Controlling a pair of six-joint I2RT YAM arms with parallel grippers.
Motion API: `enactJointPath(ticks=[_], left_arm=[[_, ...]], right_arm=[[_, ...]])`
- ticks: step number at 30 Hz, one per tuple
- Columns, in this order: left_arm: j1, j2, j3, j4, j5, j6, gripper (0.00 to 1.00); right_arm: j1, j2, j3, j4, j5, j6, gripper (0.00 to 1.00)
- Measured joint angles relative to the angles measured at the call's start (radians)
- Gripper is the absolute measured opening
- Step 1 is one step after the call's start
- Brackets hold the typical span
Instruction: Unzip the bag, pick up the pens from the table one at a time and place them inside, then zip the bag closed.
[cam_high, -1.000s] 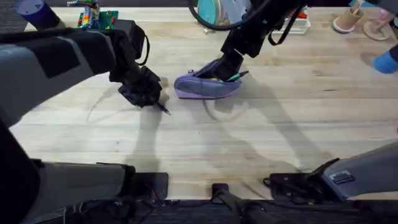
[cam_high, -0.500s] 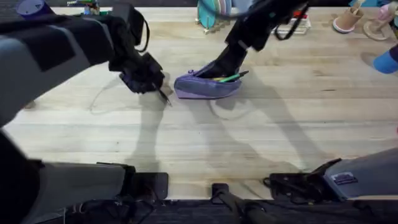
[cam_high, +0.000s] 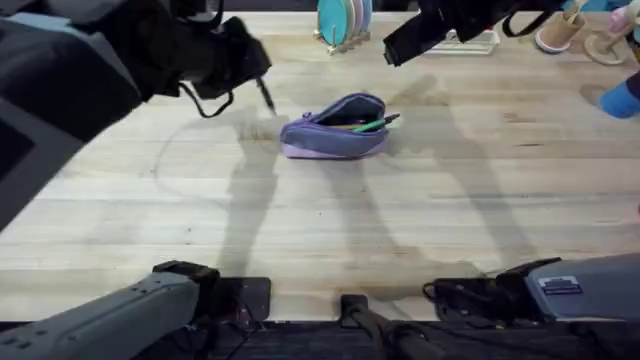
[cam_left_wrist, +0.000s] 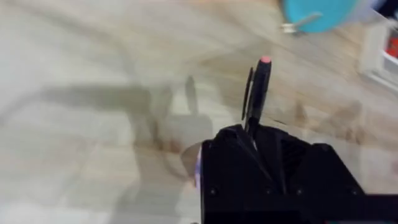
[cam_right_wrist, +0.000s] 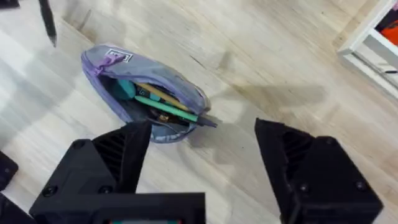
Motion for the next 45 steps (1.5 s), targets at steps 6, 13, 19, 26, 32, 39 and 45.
enactJointPath(ticks=[6,13,19,26,32,39,45], left_arm=[[-0.098,-0.011,0.0,0.103,0.022,0.25,0.042],[-0.167,-0.011,0.0,0.264,0.085,0.568,0.043],[-0.17,-0.008,0.0,0.313,0.189,0.737,0.043],[-0.17,0.037,0.0,0.295,0.332,0.92,0.043],[-0.17,0.041,0.0,0.255,0.463,1.078,0.043],[-0.17,0.048,0.0,0.215,0.596,1.219,0.043],[-0.17,0.116,0.0,0.216,0.667,1.261,0.043]], right_arm=[[0.001,0.0,0.0,0.003,0.0,0.011,0.996],[0.001,0.0,0.0,0.0,0.0,0.011,0.996],[0.001,0.0,0.0,-0.027,0.001,0.011,0.996],[-0.032,-0.006,0.0,-0.081,0.003,0.014,0.996],[-0.154,-0.081,0.0,-0.096,0.003,0.016,0.996],[-0.238,-0.17,0.0,-0.135,0.003,0.026,0.996],[-0.238,-0.194,0.0,-0.137,0.003,0.025,0.996]])
